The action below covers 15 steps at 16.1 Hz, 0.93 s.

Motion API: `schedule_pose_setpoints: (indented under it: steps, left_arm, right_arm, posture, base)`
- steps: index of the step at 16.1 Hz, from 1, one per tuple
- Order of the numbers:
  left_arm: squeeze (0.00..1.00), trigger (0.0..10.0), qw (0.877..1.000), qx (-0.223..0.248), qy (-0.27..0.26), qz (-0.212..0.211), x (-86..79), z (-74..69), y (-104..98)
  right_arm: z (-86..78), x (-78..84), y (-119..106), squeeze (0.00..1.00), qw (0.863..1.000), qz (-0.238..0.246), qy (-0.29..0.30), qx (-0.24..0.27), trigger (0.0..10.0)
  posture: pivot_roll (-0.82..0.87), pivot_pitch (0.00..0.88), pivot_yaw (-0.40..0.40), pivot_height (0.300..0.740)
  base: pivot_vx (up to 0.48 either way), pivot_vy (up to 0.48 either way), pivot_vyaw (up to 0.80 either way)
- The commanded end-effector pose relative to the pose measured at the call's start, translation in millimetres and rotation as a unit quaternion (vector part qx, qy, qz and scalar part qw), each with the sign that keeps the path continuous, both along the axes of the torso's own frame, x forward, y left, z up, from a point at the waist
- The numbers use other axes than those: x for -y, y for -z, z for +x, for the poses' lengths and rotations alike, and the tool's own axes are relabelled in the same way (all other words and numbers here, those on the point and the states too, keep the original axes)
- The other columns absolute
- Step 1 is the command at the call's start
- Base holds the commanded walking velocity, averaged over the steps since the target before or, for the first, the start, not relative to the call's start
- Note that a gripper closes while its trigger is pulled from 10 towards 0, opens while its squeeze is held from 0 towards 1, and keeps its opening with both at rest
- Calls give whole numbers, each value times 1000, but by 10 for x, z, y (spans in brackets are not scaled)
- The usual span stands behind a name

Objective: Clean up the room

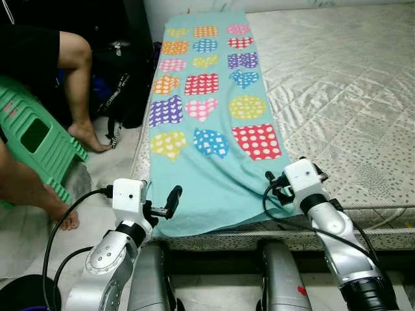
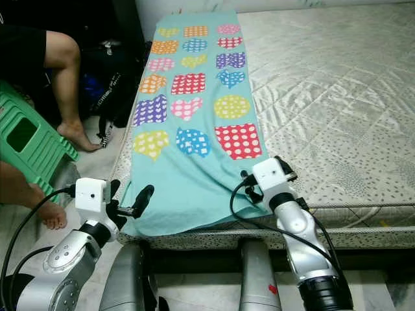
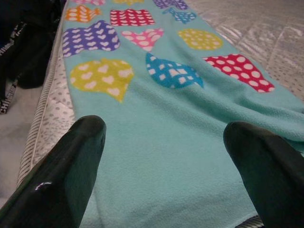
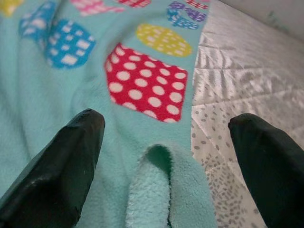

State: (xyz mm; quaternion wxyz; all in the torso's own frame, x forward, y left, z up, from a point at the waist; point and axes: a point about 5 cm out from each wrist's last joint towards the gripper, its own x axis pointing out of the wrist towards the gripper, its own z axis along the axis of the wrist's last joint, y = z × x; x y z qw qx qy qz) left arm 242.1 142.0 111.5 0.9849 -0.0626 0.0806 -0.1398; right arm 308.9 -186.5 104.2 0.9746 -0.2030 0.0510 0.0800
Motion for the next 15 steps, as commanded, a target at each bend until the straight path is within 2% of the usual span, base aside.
schedule_pose_setpoints:
  steps: [1,4,5,7,9,11,13,15]
  left_arm:
    - [0,10000,1000,2,-3,5,-37,-5,-5]
    - [0,10000,1000,3,-2,4,-23,2,-11]
    - [0,10000,1000,3,-2,4,-25,1,-12]
    - [0,10000,1000,3,-5,6,-55,-12,-11]
    - [0,10000,1000,2,-6,7,-64,-21,-6]
    - [0,10000,1000,0,-5,6,-61,-30,-1]
    - [0,10000,1000,-1,-2,6,-51,-27,5]
    - [0,10000,1000,1,0,6,-46,-13,0]
  right_arm:
    - [17,56,-49,0,1000,8,8,13,10000]
    - [54,188,-34,0,998,-51,20,16,10000]
    - [55,248,-19,0,998,-48,24,14,10000]
    - [-61,266,18,0,1000,18,18,-1,10000]
    - [-171,240,70,0,1000,23,-3,-11,10000]
    - [-442,271,153,0,999,31,-29,-31,10000]
    - [-488,321,140,0,999,18,-25,-33,10000]
    - [-495,326,102,0,999,27,-14,-29,10000]
  posture:
    - [-61,44,87,521]
    - [-65,46,85,521]
    - [-65,44,87,521]
    - [-63,44,83,521]
    - [-65,45,82,521]
    - [-72,50,83,521]
    - [-80,49,87,521]
    - [-82,47,89,521]
  base:
    - [0,0,0]
    - [0,0,0]
    - [0,0,0]
    - [0,0,0]
    - [0,0,0]
    - [0,0,0]
    - [0,0,0]
    - [0,0,0]
